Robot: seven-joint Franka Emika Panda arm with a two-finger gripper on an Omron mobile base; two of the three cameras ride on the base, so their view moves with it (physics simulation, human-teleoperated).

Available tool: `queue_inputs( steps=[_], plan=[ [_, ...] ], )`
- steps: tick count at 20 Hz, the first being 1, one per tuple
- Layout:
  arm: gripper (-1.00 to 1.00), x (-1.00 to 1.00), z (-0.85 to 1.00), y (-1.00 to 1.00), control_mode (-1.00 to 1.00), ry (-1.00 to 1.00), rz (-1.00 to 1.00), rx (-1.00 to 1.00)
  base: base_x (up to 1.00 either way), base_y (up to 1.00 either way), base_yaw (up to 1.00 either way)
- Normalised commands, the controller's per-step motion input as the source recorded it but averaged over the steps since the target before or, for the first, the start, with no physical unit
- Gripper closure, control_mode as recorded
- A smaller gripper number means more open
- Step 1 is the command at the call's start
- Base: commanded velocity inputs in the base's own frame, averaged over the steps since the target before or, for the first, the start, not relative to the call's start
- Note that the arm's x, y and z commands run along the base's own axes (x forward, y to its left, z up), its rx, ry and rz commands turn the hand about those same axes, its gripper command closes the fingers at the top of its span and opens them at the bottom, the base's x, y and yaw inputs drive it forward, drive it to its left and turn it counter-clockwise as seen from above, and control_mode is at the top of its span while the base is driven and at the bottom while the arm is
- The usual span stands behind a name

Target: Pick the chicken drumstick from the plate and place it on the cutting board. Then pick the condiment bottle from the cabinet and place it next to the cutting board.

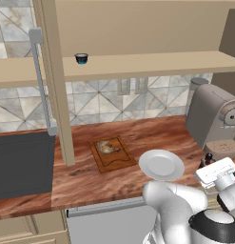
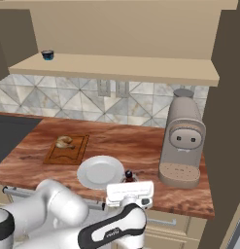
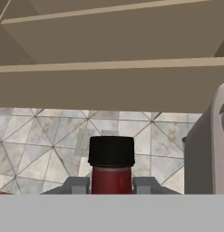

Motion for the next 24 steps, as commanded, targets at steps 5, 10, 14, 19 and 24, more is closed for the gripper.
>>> queue_inputs(
  steps=[5,10,14,19,24],
  plan=[
    [1.00,0.24,-0.31,0.00,-1.00,0.00,0.00,0.00,0.00,0.00,0.00],
    [1.00,0.26,-0.21,0.00,-1.00,0.00,0.00,0.01,0.00,0.00,0.00],
    [1.00,0.20,-0.23,0.00,-1.00,0.00,0.00,0.00,0.00,0.00,0.00],
    [1.00,0.00,-0.27,0.01,-1.00,0.00,0.00,0.00,0.00,0.00,0.00],
    [1.00,0.00,-0.30,0.01,-1.00,-0.01,0.00,0.00,0.00,0.00,0.00]
  ],
)
